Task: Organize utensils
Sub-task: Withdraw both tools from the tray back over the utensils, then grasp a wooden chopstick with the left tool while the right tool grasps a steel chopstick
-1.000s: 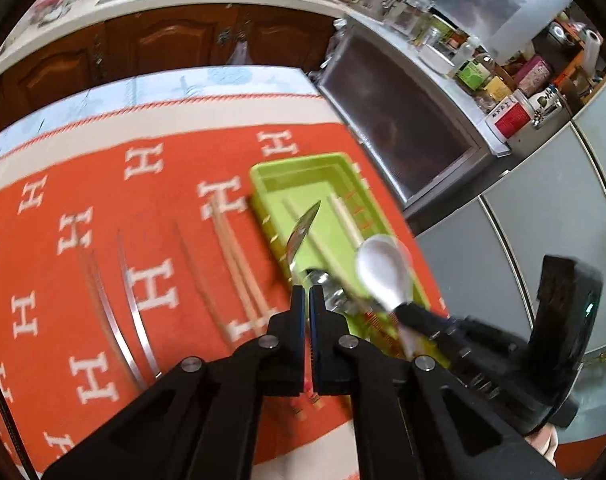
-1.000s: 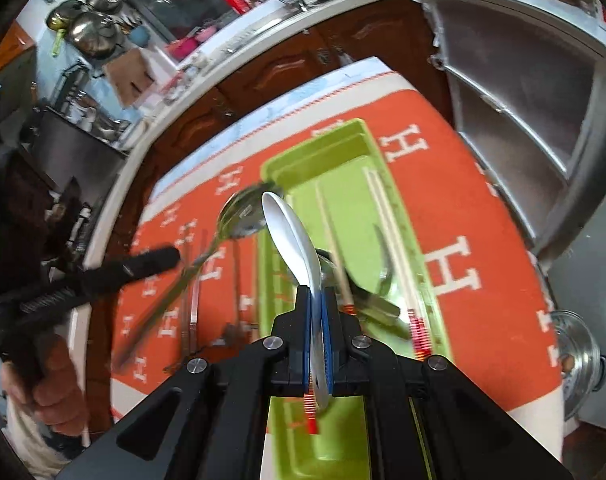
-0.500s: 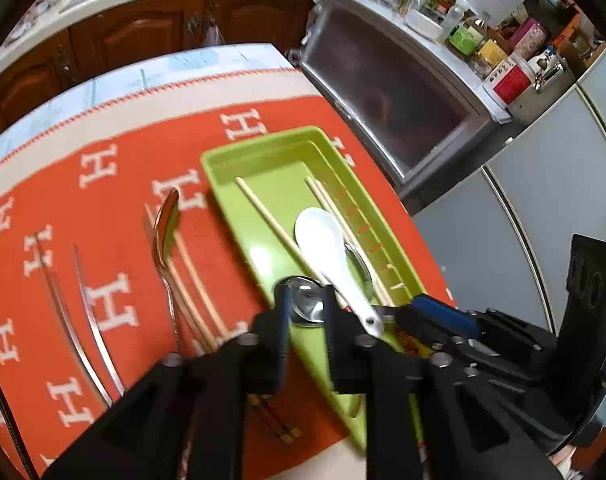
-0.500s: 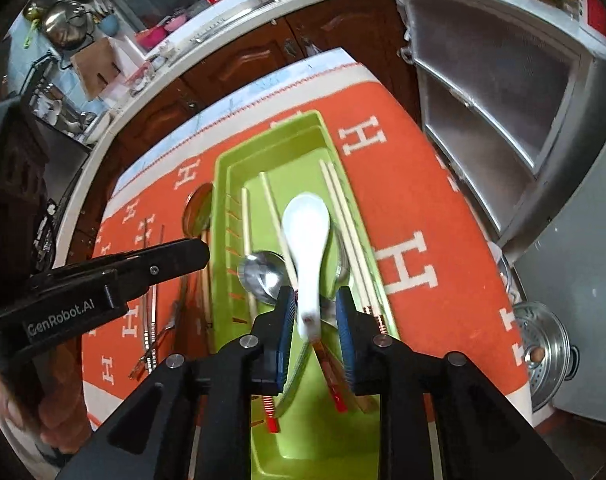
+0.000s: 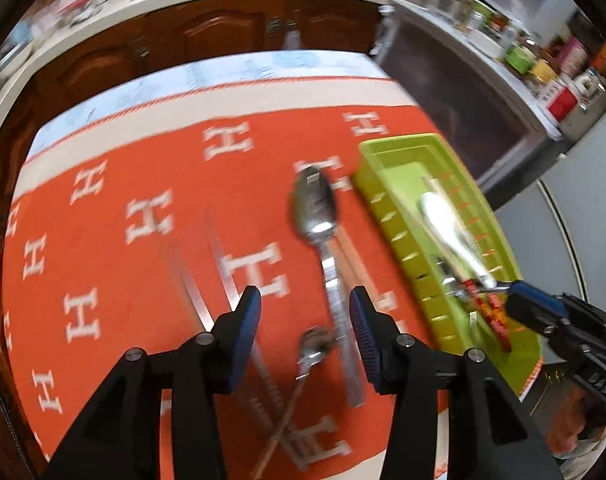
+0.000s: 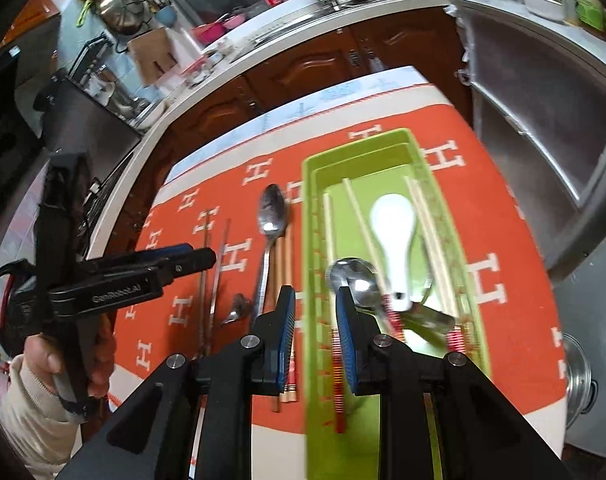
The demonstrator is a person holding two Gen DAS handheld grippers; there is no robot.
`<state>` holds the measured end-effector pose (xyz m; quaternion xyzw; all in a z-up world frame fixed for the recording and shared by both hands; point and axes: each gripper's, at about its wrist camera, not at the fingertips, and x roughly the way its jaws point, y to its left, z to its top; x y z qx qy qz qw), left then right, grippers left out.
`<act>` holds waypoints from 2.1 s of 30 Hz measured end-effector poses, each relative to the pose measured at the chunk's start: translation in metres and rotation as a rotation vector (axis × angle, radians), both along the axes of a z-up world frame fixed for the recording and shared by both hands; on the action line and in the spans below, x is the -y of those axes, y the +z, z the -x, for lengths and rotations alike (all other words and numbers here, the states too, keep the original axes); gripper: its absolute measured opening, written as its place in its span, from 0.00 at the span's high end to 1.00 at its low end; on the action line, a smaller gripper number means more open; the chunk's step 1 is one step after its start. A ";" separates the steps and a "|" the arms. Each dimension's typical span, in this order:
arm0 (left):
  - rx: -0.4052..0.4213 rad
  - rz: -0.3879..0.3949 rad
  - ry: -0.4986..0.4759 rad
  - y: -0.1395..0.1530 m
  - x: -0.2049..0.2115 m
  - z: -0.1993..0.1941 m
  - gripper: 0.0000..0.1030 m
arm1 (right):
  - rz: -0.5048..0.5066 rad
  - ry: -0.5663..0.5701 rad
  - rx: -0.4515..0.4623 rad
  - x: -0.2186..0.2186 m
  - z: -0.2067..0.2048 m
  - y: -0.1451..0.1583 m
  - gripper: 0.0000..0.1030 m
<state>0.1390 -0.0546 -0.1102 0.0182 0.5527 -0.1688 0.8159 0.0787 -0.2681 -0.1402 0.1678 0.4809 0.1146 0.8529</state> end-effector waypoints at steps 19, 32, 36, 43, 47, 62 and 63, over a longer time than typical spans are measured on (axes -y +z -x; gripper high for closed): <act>-0.065 -0.015 0.185 -0.061 -0.057 0.011 0.76 | -0.020 0.194 -0.061 -0.111 -0.021 -0.036 0.80; -0.048 0.048 0.177 -0.062 -0.071 0.018 0.81 | 0.038 0.249 -0.066 -0.141 -0.030 -0.047 0.80; -0.087 0.148 0.191 -0.065 -0.085 0.019 0.81 | 0.047 0.264 -0.060 -0.143 -0.030 -0.044 0.80; -0.056 0.070 0.181 -0.063 -0.077 0.027 0.84 | 0.065 0.278 -0.069 -0.149 -0.033 -0.049 0.81; -0.054 0.050 0.187 -0.060 -0.075 0.023 0.84 | 0.078 0.290 -0.057 -0.153 -0.030 -0.046 0.82; 0.017 -0.108 0.191 -0.059 -0.069 0.034 0.91 | 0.098 0.332 -0.056 -0.166 -0.033 -0.049 0.84; 0.028 -0.117 0.183 -0.059 -0.067 0.034 0.92 | 0.096 0.336 -0.056 -0.168 -0.034 -0.049 0.84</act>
